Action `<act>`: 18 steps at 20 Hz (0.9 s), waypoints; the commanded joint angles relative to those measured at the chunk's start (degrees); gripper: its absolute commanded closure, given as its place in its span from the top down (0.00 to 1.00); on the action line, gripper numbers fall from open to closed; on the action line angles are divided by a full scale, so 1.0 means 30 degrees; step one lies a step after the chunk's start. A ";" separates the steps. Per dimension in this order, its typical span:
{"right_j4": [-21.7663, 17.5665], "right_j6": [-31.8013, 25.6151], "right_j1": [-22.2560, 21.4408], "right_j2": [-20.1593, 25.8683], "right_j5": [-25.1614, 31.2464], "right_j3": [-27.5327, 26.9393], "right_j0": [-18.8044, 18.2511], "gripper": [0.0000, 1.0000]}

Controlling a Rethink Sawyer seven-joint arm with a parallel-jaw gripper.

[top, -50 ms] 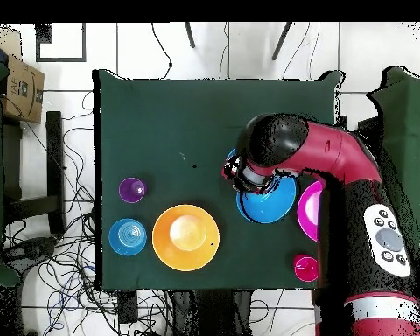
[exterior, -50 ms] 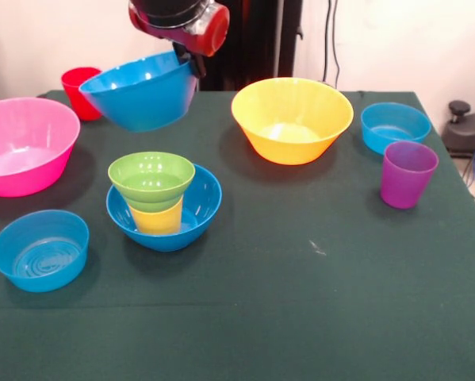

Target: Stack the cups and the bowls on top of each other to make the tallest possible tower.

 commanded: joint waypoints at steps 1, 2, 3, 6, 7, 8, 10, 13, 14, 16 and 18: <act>-0.0479 -0.2089 -0.0507 0.1231 0.2761 -0.1674 0.0239 0.00; -0.0459 -0.2045 -0.0541 0.1236 0.2835 -0.1705 0.0267 0.00; -0.0440 -0.2001 -0.0575 0.1241 0.2910 -0.1735 0.0295 0.00; -0.0540 -0.1876 -0.0395 0.1242 0.3089 -0.2141 0.0387 0.00; -0.0647 -0.1924 -0.0254 0.1248 0.3056 -0.2291 0.0415 0.00; -0.0692 -0.1954 -0.0110 0.1260 0.3023 -0.2426 0.0420 0.00; -0.0761 -0.1979 0.0155 0.1275 0.2920 -0.2678 0.0440 0.00; -0.0937 -0.2019 0.0673 0.1285 0.2458 -0.3029 0.0499 0.00; -0.0980 -0.2058 0.0852 0.1311 0.2396 -0.3188 0.0516 0.00; -0.1087 -0.2115 0.1218 0.1317 0.2235 -0.3496 0.0535 0.00; -0.1174 -0.2186 0.1428 0.1311 0.2127 -0.3716 0.0576 0.00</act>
